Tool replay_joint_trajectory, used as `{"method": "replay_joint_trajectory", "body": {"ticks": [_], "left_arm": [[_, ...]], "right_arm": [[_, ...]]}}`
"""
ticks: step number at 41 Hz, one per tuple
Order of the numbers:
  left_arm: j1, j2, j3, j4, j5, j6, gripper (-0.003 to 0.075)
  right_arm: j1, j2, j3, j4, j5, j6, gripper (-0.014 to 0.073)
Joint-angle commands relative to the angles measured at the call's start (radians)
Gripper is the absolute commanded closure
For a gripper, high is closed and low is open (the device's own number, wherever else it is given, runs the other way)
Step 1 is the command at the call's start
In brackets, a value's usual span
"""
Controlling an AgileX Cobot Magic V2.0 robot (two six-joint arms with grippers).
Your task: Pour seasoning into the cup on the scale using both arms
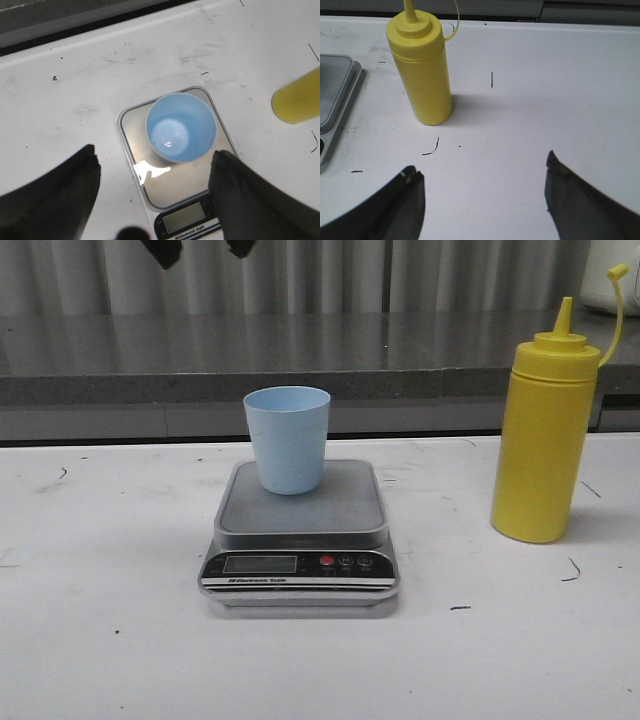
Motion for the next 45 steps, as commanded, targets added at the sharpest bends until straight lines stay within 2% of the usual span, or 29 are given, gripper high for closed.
{"method": "replay_joint_trajectory", "body": {"ticks": [1,8,15,24,33,45], "left_arm": [[-0.008,-0.16,0.113,0.009,-0.111,-0.001,0.0262],[-0.008,-0.356,0.364,0.013,-0.144,0.073,0.0262],[-0.008,-0.536,0.561,0.019,-0.18,0.075,0.0262],[-0.008,-0.745,0.729,0.024,-0.188,0.075,0.0262],[-0.008,-0.852,0.788,0.024,-0.188,0.075,0.0262],[-0.008,-0.852,0.788,0.024,-0.188,0.075,0.0262]], "right_arm": [[-0.006,0.008,-0.03,-0.01,-0.067,-0.006,0.0065],[-0.006,0.008,-0.03,-0.01,-0.067,-0.006,0.0065],[-0.006,0.008,-0.03,-0.01,-0.067,-0.006,0.0065],[-0.006,0.008,-0.03,-0.01,-0.067,-0.006,0.0065],[-0.005,0.008,-0.03,-0.01,-0.067,-0.006,0.0065],[-0.005,0.008,-0.03,-0.01,-0.067,-0.006,0.0065]]}}
